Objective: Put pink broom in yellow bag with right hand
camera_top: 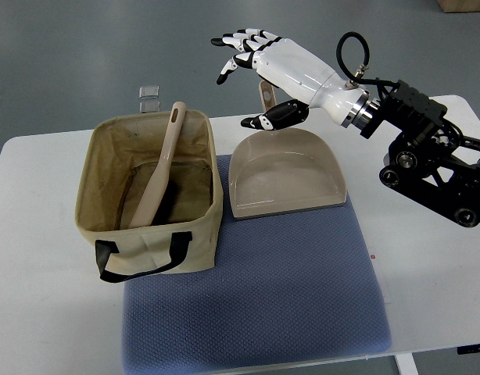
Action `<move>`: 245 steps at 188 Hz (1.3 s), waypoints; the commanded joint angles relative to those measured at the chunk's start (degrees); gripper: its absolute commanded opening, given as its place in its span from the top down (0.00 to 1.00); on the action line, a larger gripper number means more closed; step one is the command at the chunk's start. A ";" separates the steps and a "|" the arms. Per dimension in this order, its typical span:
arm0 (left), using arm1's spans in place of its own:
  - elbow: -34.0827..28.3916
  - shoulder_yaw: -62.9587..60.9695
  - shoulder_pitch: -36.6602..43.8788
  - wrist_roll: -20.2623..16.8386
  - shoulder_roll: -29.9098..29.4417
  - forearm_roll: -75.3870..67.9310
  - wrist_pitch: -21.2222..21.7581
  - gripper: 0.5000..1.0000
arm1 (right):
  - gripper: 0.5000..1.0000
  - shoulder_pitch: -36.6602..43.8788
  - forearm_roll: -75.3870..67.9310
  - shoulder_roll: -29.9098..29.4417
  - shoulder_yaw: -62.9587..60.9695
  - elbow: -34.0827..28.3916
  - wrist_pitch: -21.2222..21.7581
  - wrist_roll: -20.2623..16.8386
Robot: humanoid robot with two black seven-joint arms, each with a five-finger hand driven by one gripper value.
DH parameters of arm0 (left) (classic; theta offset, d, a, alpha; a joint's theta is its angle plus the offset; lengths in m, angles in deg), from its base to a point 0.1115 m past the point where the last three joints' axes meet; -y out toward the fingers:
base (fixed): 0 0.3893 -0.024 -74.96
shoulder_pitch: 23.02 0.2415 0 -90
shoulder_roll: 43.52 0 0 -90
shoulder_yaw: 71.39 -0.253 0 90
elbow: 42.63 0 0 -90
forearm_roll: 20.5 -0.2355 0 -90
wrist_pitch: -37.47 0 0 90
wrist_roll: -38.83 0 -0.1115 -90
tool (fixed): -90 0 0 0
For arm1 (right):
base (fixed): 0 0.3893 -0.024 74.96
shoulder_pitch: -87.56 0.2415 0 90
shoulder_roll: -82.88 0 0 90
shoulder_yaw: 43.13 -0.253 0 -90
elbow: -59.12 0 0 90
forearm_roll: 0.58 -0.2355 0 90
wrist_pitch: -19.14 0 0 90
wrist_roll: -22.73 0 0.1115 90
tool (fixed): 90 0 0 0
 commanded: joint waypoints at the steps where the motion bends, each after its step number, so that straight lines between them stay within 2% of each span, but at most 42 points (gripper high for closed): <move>1: 0.01 0.00 0.00 0.03 0.00 0.00 0.00 0.00 | 0.16 -1.77 -5.21 1.81 -0.48 -0.42 -0.19 -0.46; 31: 0.01 0.00 0.00 0.03 0.00 0.00 0.00 0.00 | 0.16 -4.85 -18.40 4.80 -0.83 -1.22 -1.60 -0.73; 54: 0.01 0.00 0.00 -0.06 0.00 0.00 0.00 0.00 | 0.16 -10.65 -28.16 4.89 -7.60 -1.22 -0.80 -1.08; 68: 0.01 0.00 0.00 0.03 0.00 0.00 0.00 0.00 | 0.16 -13.73 -31.50 4.36 -11.46 -1.22 -0.28 -3.01; 82: 0.01 0.00 0.00 -0.06 0.00 0.00 0.00 0.00 | 0.16 -16.18 -34.92 4.19 -14.71 -1.22 0.95 -5.21; 104: 0.01 0.00 0.00 0.03 0.00 0.00 0.00 0.00 | 0.16 -19.97 -41.34 3.05 -20.52 -0.95 4.56 -6.44; 138: 0.01 0.00 0.00 0.03 0.00 0.00 0.00 0.00 | 0.16 -26.12 -49.60 -1.08 -32.29 -0.34 12.64 -10.13; 159: 0.01 0.00 0.00 0.03 0.00 0.00 0.00 0.00 | 0.16 -29.19 -49.87 -5.39 -38.44 0.19 15.19 -10.84; 197: -0.07 0.00 0.00 0.03 0.00 0.00 0.00 0.00 | 0.15 -34.47 -49.78 -12.60 -44.51 0.19 16.51 -10.66; 245: -0.07 0.00 0.00 0.03 0.00 0.00 0.00 0.00 | 0.14 -37.72 -49.87 -17.61 -47.94 0.28 16.42 -9.96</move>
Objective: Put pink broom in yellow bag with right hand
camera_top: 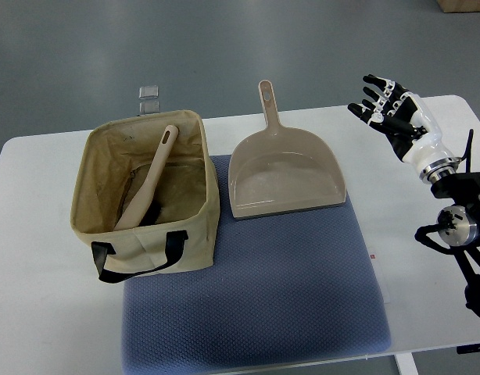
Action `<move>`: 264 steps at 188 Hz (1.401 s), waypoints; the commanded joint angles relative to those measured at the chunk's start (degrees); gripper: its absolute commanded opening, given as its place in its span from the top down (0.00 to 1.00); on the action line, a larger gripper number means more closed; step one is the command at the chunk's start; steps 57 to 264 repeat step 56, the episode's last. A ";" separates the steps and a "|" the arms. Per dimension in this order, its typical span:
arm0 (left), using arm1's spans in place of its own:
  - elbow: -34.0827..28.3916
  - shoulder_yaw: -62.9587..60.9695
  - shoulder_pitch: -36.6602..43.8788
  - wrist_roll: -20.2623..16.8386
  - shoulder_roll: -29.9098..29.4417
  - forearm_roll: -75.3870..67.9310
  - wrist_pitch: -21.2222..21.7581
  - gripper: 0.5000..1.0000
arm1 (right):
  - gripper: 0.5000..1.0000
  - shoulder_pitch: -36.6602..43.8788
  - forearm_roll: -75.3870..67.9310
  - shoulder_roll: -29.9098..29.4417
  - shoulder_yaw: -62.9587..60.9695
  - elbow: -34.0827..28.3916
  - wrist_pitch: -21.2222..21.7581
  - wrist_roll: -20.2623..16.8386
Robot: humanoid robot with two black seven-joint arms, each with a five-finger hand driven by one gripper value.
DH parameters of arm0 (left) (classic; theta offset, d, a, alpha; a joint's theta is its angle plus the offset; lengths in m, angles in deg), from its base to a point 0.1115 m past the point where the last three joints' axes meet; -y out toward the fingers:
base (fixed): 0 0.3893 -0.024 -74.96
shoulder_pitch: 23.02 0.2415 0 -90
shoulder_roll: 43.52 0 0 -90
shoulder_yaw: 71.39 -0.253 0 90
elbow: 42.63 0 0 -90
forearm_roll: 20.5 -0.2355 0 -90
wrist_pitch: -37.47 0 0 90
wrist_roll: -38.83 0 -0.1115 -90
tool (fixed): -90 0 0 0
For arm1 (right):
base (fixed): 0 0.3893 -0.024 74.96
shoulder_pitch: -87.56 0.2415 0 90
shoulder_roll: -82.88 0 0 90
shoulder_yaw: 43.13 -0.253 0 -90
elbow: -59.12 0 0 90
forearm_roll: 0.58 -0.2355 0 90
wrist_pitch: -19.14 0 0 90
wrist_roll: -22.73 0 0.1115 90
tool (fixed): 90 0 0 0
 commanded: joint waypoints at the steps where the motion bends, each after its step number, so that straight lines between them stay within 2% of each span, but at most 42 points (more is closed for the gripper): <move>1: -0.08 0.00 0.00 0.01 0.00 0.00 -0.01 0.00 | 0.14 -1.17 -0.09 -1.77 -1.38 0.00 -0.04 0.17; 55: -0.08 0.00 0.00 0.01 0.00 0.00 -0.01 0.00 | 0.14 -3.46 0.00 -4.14 -0.85 0.00 0.05 0.26; 264: -0.08 0.00 0.00 0.01 0.00 0.00 -0.01 0.00 | 0.14 -3.46 0.00 -4.14 -0.85 0.00 0.05 0.26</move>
